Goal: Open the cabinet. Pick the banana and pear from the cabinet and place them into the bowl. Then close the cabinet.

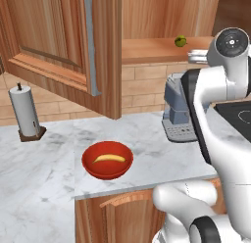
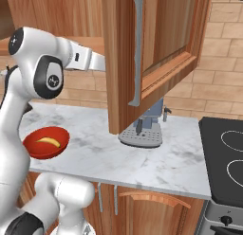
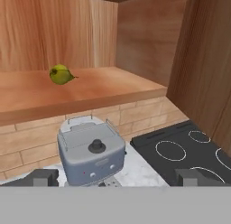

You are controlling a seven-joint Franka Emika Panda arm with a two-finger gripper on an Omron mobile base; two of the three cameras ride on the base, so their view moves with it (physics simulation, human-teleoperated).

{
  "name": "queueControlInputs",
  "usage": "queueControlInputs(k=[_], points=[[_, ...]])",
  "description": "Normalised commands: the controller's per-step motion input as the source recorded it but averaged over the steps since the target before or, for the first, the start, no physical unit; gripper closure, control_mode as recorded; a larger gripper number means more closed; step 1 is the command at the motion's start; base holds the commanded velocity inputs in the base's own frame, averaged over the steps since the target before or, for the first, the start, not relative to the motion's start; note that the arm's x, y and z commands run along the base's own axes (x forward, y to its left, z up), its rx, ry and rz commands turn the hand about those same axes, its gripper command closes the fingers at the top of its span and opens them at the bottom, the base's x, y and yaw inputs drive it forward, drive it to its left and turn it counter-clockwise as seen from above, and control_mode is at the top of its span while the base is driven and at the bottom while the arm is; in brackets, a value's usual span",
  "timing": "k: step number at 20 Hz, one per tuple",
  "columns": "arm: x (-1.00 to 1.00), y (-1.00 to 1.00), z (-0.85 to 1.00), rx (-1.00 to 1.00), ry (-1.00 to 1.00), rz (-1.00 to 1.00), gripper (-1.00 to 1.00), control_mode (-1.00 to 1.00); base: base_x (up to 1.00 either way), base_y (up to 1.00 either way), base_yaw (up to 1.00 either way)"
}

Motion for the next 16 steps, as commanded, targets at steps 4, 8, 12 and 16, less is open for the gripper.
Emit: queueControlInputs(k=[4, 8, 12, 16], points=[[0.35, 0.00, 0.02, 0.00, 0.00, 0.00, -1.00, -1.00, 0.00, 0.00, 0.00], [0.29, 0.03, 0.01, 0.00, 0.00, 0.00, -1.00, -1.00, 0.00, 0.00, 0.00], [0.24, 0.03, 0.02, 0.00, -0.01, 0.00, -1.00, -1.00, 0.00, 0.00, 0.00], [0.31, 0.00, 0.02, 0.04, -0.01, 0.01, -1.00, -1.00, 0.00, 0.00, 0.00]])
